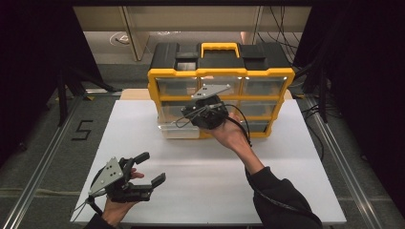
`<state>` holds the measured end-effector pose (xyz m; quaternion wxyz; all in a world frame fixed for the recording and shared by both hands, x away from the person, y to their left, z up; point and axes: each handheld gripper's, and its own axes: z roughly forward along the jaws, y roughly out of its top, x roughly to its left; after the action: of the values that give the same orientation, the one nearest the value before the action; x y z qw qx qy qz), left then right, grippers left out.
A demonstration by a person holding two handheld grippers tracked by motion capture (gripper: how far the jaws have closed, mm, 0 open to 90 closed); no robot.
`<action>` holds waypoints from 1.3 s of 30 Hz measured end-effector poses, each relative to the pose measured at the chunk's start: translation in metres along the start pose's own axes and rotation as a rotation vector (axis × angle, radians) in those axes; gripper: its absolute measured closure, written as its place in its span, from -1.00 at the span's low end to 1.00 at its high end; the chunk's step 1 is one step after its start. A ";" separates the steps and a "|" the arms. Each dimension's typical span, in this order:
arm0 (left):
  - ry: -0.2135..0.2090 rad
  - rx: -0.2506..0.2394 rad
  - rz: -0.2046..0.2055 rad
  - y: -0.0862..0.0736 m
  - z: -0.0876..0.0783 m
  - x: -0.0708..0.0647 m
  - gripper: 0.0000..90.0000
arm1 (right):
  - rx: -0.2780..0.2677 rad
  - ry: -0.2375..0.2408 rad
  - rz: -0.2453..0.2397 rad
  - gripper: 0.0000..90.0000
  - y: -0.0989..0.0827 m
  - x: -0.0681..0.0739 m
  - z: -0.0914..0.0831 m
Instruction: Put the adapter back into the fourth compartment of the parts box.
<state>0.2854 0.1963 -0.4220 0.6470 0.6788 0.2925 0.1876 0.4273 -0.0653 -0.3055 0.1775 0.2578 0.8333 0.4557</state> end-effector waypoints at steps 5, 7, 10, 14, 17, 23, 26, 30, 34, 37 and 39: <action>-0.001 0.000 0.002 0.000 0.000 0.000 -0.74 | 0.005 0.000 0.011 0.55 -0.001 -0.001 0.004; -0.001 0.001 0.003 0.000 0.000 0.000 -0.74 | 0.007 0.004 0.018 0.41 -0.001 -0.001 0.005; 0.000 0.001 0.001 0.000 0.000 0.000 -0.74 | 0.001 0.006 0.040 0.06 -0.001 0.000 0.005; 0.000 0.002 0.000 0.000 0.000 0.000 -0.74 | -0.015 0.010 0.038 -0.09 -0.001 0.002 0.001; -0.002 0.003 0.002 0.000 0.000 0.000 -0.74 | -0.035 -0.001 0.028 -0.19 -0.001 0.004 -0.003; 0.001 0.004 0.002 0.000 0.000 0.000 -0.74 | -0.089 0.005 0.010 -0.32 -0.008 0.011 -0.020; 0.000 0.006 0.001 0.000 0.001 0.000 -0.74 | -0.109 -0.002 -0.002 -0.34 -0.014 0.015 -0.030; -0.001 0.006 0.002 0.000 0.001 0.000 -0.74 | -0.133 -0.001 0.001 -0.34 -0.020 0.016 -0.039; 0.001 0.010 0.005 -0.001 0.002 0.000 -0.74 | -0.159 -0.009 0.011 -0.45 -0.028 0.015 -0.050; 0.002 0.012 0.005 -0.001 0.002 0.000 -0.74 | -0.168 0.000 0.020 -0.56 -0.033 0.015 -0.053; 0.002 0.012 0.005 -0.001 0.002 0.000 -0.74 | -0.172 0.000 0.020 -0.60 -0.035 0.016 -0.054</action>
<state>0.2864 0.1948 -0.4229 0.6420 0.6833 0.2923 0.1881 0.3768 -0.1077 -0.3081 0.1944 0.2500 0.7885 0.5273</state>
